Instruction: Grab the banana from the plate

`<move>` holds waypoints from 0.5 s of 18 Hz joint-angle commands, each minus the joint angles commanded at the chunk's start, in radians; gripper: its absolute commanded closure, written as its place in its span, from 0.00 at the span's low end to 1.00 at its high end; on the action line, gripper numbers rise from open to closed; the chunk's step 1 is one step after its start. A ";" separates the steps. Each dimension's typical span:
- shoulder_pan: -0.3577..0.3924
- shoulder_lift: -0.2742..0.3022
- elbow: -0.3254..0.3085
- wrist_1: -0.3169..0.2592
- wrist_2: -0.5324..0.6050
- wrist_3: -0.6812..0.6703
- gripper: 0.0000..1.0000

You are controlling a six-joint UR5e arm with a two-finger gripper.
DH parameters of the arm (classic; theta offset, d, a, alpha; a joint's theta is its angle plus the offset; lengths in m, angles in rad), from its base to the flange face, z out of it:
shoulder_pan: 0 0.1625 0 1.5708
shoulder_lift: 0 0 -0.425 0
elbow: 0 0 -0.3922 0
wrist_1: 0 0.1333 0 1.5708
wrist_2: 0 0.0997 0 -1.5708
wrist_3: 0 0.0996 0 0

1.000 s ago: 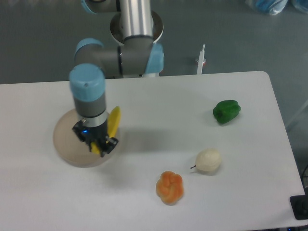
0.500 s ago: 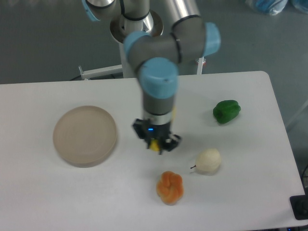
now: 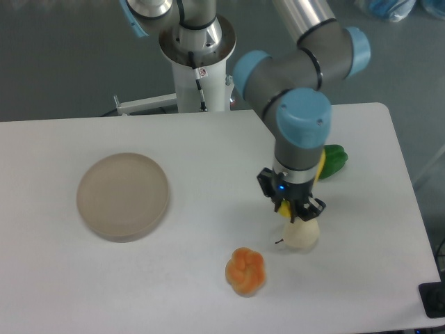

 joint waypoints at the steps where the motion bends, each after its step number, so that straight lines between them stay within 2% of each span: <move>1: 0.006 0.000 -0.002 0.000 0.000 0.020 1.00; 5: 0.025 0.000 -0.003 -0.015 0.000 0.077 1.00; 9: 0.029 0.002 0.000 -0.025 -0.002 0.077 1.00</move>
